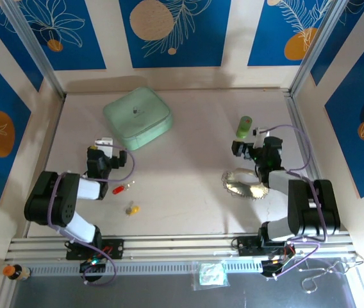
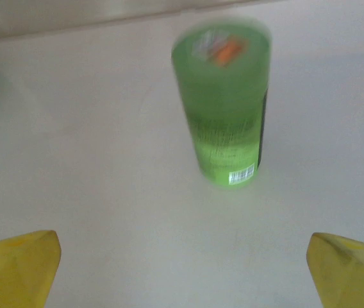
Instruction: Put the keys on the keyring
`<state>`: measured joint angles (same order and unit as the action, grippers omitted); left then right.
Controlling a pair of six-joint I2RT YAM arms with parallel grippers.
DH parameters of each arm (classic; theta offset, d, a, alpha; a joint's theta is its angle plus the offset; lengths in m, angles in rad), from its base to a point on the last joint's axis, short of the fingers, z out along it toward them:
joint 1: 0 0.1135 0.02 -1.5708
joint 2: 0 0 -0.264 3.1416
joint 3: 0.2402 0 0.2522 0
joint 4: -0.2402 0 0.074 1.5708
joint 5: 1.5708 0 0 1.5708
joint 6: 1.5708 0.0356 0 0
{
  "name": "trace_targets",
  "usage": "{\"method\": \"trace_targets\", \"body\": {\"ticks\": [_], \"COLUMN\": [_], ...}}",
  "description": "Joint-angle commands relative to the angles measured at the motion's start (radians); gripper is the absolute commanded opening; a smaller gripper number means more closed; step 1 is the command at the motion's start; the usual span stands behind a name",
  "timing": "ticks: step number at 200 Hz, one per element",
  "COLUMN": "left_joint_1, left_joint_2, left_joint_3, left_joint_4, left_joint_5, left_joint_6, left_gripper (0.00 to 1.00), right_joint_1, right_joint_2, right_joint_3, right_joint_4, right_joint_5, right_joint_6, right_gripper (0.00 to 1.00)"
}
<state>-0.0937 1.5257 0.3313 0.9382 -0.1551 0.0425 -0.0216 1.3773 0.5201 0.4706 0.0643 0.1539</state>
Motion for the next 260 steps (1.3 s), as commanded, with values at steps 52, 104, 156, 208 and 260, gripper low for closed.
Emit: {"method": "trace_targets", "body": {"ticks": [52,104,156,208,260], "left_joint_1": [0.008,-0.03,-0.217,-0.332,-0.351], "left_joint_2": [-0.442,-0.533,-0.408,-0.294,-0.239], "left_joint_3": [0.113,0.2,0.252,0.318,0.345], "left_joint_4": [-0.516,-0.74,-0.743,-0.733,-0.692], "left_joint_5": [-0.03,0.235,0.251,0.251,0.261], "left_joint_6": [-0.204,-0.371,-0.378,-0.353,-0.351], "left_gripper": [1.0,0.99,0.99,0.99,0.99], "right_joint_1": [0.077,0.362,0.471,0.473,0.444], "right_joint_2": [-0.189,-0.152,-0.002,0.13,0.257], "right_joint_3": [0.201,0.225,0.313,0.438,0.555], "right_joint_4": [-0.729,-0.976,-1.158,-1.256,-1.302], "right_joint_5": [0.056,0.145,0.296,0.372,0.367], "right_joint_6": [0.356,0.495,0.506,0.413,0.333], "right_gripper": [0.93,0.75,0.55,0.46,0.42]}}
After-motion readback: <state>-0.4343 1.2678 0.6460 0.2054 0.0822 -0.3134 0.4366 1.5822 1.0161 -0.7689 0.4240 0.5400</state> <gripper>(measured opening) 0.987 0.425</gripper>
